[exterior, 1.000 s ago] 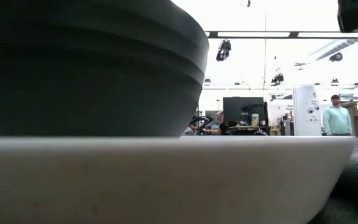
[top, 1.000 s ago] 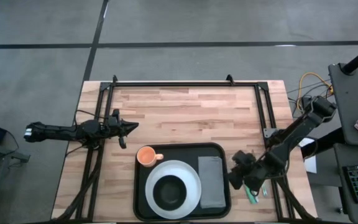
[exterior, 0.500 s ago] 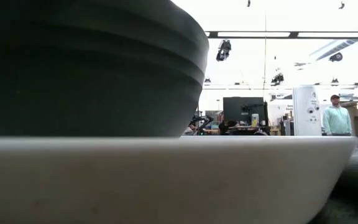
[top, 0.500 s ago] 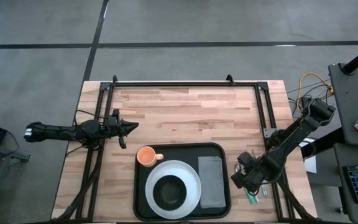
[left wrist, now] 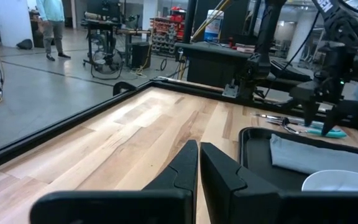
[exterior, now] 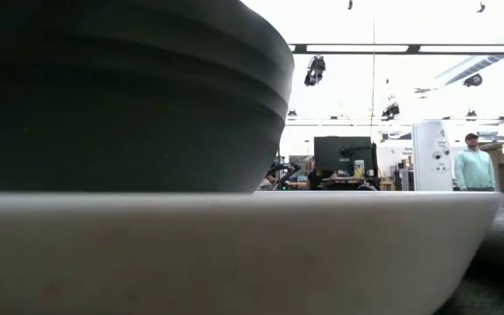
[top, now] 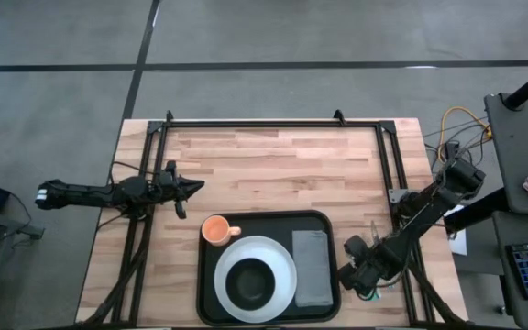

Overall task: Set up tray
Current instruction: Put the green spoon on top of the gray napkin on the black tray

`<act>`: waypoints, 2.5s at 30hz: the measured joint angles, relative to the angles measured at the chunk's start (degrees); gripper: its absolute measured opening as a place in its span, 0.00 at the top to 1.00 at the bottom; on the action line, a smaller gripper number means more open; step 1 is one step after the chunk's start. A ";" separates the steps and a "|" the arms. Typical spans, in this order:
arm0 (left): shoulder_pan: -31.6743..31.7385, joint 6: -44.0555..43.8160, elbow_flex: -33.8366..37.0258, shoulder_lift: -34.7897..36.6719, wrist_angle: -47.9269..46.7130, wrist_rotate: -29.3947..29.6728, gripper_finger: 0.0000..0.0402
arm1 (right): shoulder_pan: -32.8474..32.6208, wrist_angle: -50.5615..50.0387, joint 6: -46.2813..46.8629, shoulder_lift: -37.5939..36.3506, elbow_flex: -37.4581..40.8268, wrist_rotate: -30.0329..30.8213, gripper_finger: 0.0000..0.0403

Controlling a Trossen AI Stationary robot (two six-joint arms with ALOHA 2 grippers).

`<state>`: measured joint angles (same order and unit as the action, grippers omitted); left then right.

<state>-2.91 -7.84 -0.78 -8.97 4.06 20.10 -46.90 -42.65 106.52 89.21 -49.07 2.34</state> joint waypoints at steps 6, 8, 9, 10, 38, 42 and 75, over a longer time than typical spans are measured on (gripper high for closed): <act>-0.01 -0.01 0.00 0.00 0.02 0.00 1.00 | -1.76 -0.07 1.36 3.92 -0.80 -3.61 0.44; -0.01 -0.01 0.00 0.00 0.00 0.00 1.00 | -2.38 0.08 1.80 5.07 -1.10 -4.18 0.44; -0.01 -0.02 0.00 -0.02 0.00 0.00 1.00 | -2.61 0.22 1.82 5.58 -1.22 -4.45 0.44; -0.01 -0.02 0.00 0.00 0.02 -0.02 1.00 | -2.77 0.29 1.86 6.09 -1.40 -4.56 0.44; 0.00 -0.02 0.00 0.00 0.00 0.00 1.00 | -2.86 0.91 2.85 6.44 -1.88 -5.94 0.89; -0.01 -0.02 0.00 0.00 0.00 -0.01 1.00 | -2.86 0.92 2.97 6.44 -1.91 -5.82 0.88; 0.00 -2.16 0.02 -0.02 0.23 -0.01 1.00 | 4.93 -0.81 16.32 0.59 -12.01 9.31 0.89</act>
<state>-2.90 -10.00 -0.75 -8.99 4.29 20.08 -41.97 -43.46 122.84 89.80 -61.08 11.65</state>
